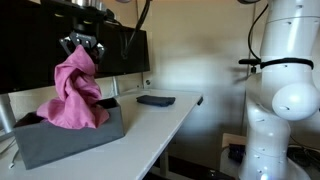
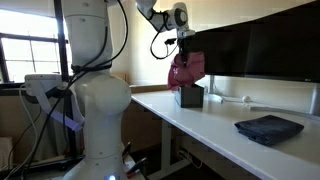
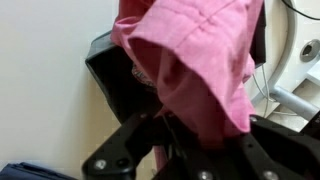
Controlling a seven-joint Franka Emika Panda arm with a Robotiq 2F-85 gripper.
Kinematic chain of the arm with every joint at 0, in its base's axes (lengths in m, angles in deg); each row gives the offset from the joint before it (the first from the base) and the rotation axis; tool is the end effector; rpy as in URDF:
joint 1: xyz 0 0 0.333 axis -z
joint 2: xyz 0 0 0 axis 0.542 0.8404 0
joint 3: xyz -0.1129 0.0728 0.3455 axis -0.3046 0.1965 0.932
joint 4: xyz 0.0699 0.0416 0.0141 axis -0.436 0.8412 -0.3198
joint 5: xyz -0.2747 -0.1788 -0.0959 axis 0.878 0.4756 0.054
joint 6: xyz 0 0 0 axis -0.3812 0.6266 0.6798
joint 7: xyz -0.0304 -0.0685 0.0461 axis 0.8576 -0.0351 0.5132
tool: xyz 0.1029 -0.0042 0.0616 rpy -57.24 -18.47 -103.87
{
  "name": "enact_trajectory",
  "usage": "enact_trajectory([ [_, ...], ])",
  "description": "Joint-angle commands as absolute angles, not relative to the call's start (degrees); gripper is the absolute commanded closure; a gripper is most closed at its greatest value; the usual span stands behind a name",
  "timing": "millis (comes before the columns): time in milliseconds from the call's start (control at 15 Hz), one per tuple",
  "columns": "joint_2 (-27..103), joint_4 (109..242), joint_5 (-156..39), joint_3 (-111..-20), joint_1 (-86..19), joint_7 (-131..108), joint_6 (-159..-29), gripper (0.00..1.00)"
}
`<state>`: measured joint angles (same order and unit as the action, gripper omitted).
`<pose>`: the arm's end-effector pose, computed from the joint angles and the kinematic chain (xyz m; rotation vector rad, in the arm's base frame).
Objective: Put the pink sheets in the box
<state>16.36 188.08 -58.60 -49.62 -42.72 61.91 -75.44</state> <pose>0.4704 0.1937 0.6380 -2.6330 1.3600 -0.3319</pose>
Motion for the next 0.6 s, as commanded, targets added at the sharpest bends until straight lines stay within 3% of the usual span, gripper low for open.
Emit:
enact_trajectory([
  [0, 19.1, 188.9, -60.4, -50.6, -42.2, 61.2, -76.9, 0.96],
  [533, 29.1, 191.1, -67.0, -52.2, -42.8, 59.5, -81.3, 0.96],
])
